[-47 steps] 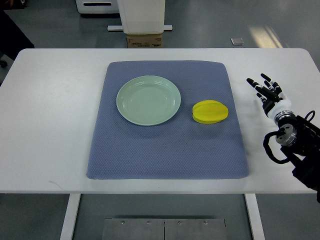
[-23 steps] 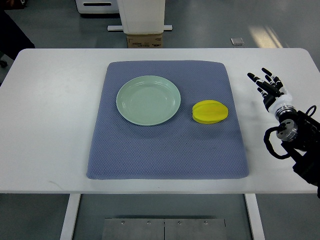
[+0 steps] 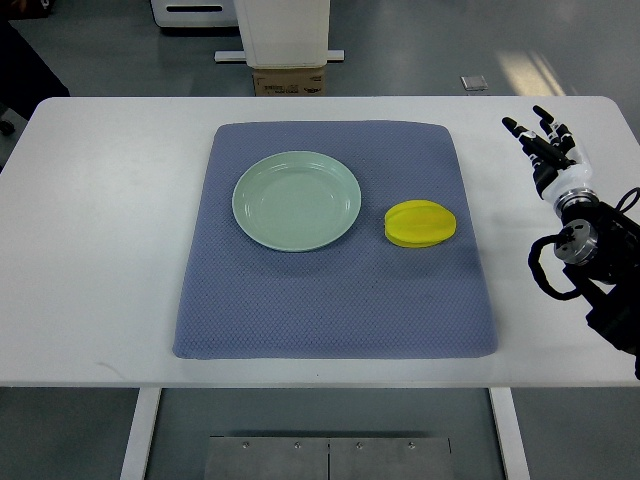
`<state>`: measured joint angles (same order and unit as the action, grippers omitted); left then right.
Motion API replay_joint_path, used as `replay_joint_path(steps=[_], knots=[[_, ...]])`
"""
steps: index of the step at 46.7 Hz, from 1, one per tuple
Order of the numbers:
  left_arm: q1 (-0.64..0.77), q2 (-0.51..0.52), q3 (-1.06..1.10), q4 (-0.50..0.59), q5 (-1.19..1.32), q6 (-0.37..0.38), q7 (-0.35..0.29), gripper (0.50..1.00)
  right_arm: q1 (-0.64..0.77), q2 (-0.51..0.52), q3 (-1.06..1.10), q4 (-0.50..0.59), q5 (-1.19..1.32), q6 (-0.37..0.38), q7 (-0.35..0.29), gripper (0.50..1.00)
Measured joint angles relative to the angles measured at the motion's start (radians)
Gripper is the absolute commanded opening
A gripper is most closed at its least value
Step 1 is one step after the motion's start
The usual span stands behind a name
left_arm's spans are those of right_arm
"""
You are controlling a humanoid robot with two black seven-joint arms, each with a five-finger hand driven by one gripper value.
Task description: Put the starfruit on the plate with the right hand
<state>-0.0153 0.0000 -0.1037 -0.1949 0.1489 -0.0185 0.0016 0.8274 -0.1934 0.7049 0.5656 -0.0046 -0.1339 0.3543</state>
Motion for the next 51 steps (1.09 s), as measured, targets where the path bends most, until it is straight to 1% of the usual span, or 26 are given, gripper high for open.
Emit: replay_joint_path(steps=[6, 16, 23, 32, 38, 41, 46, 51], knots=[[0.000, 0.000, 0.000, 0.000, 0.000, 0.000, 0.000, 1.000, 0.043, 0.000, 0.004, -0.002, 0.000, -0.001, 0.018, 1.000], [0.000, 0.000, 0.000, 0.000, 0.000, 0.000, 0.000, 1.000, 0.113, -0.002, 0.004, -0.006, 0.002, -0.013, 0.020, 1.000], [0.000, 0.000, 0.000, 0.000, 0.000, 0.000, 0.000, 1.000, 0.148, -0.021, 0.007, -0.011, 0.002, -0.018, 0.020, 1.000], [0.000, 0.000, 0.000, 0.000, 0.000, 0.000, 0.000, 1.000, 0.155, -0.041, 0.024, -0.013, 0.003, -0.016, 0.019, 1.000], [0.000, 0.000, 0.000, 0.000, 0.000, 0.000, 0.000, 1.000, 0.135, -0.049, 0.044, -0.025, 0.003, -0.015, 0.020, 1.000], [0.000, 0.000, 0.000, 0.000, 0.000, 0.000, 0.000, 1.000, 0.132, -0.051, 0.037, -0.044, 0.001, -0.008, 0.020, 1.000], [0.000, 0.000, 0.000, 0.000, 0.000, 0.000, 0.000, 1.000, 0.132, -0.050, 0.030, -0.041, 0.000, 0.008, 0.018, 1.000], [0.000, 0.000, 0.001, 0.000, 0.000, 0.000, 0.000, 1.000, 0.132, -0.050, -0.004, -0.040, -0.001, 0.008, 0.017, 1.000]])
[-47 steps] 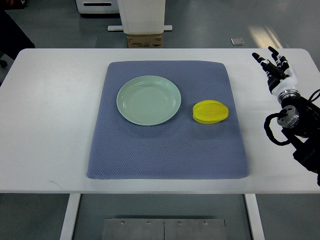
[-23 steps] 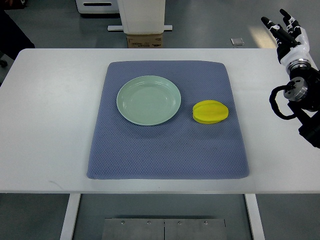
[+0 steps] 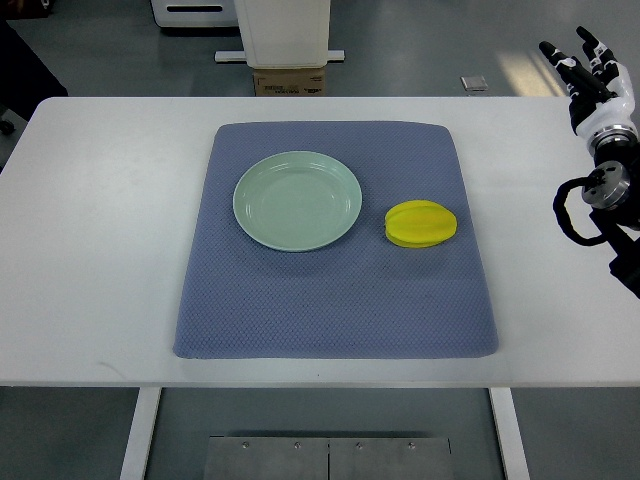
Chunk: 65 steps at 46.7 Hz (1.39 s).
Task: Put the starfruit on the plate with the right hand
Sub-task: 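Move the open right hand down toward the yellow starfruit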
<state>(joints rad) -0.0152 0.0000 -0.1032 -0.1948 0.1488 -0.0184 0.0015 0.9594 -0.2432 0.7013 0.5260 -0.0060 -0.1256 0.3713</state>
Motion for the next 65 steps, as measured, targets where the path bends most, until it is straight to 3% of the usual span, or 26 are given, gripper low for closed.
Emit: replay_joint_path(steps=[20, 45, 65], knots=[[0.000, 0.000, 0.000, 0.000, 0.000, 0.000, 0.000, 1.000, -0.018, -0.018, -0.061, 0.091, -0.005, -0.002, 0.011, 1.000], [0.000, 0.000, 0.000, 0.000, 0.000, 0.000, 0.000, 1.000, -0.052, -0.188, -0.183, 0.440, -0.138, -0.023, 0.101, 1.000], [0.000, 0.000, 0.000, 0.000, 0.000, 0.000, 0.000, 1.000, -0.062, -0.306, -0.333, 0.581, -0.140, -0.025, 0.102, 1.000]])
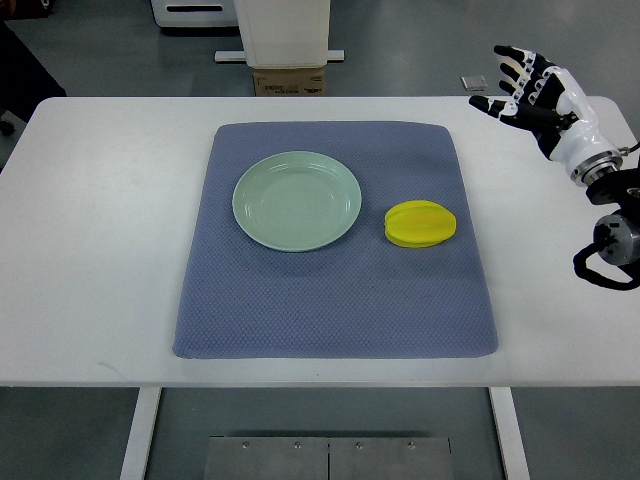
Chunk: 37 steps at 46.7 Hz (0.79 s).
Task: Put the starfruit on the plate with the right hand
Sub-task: 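Move the open right hand down toward the yellow starfruit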
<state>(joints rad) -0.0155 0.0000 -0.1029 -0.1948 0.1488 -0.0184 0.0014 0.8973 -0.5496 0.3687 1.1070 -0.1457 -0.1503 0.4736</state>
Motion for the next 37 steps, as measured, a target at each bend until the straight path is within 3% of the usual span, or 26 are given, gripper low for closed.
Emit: replay_joint_path(steps=[18, 37], knots=[[0.000, 0.000, 0.000, 0.000, 0.000, 0.000, 0.000, 1.000, -0.020, -0.075, -0.091, 0.118, -0.191, -0.002, 0.034, 1.000], [0.000, 0.000, 0.000, 0.000, 0.000, 0.000, 0.000, 1.000, -0.004, -0.088, -0.256, 0.119, -0.338, -0.128, 0.030, 1.000]])
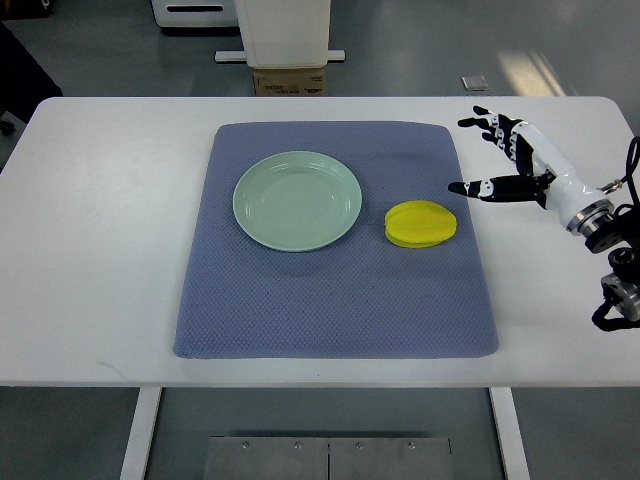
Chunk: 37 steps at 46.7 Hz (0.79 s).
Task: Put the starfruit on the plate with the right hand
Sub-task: 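Move the open right hand down toward the yellow starfruit, then close the right hand fingers around the yellow starfruit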
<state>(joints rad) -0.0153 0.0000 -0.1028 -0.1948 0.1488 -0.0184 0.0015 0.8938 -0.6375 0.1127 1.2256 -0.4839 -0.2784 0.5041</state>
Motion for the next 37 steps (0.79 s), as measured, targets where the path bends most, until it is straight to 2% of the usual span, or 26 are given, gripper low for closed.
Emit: replay_joint_path(steps=[19, 37], knots=[[0.000, 0.000, 0.000, 0.000, 0.000, 0.000, 0.000, 1.000, 0.147, 0.000, -0.245, -0.002, -0.054, -0.025, -0.008, 1.000], [-0.001, 0.000, -0.001, 0.000, 0.000, 0.000, 0.000, 1.000, 0.168, 0.051, -0.365, -0.030, -0.067, -0.095, -0.012, 1.000]])
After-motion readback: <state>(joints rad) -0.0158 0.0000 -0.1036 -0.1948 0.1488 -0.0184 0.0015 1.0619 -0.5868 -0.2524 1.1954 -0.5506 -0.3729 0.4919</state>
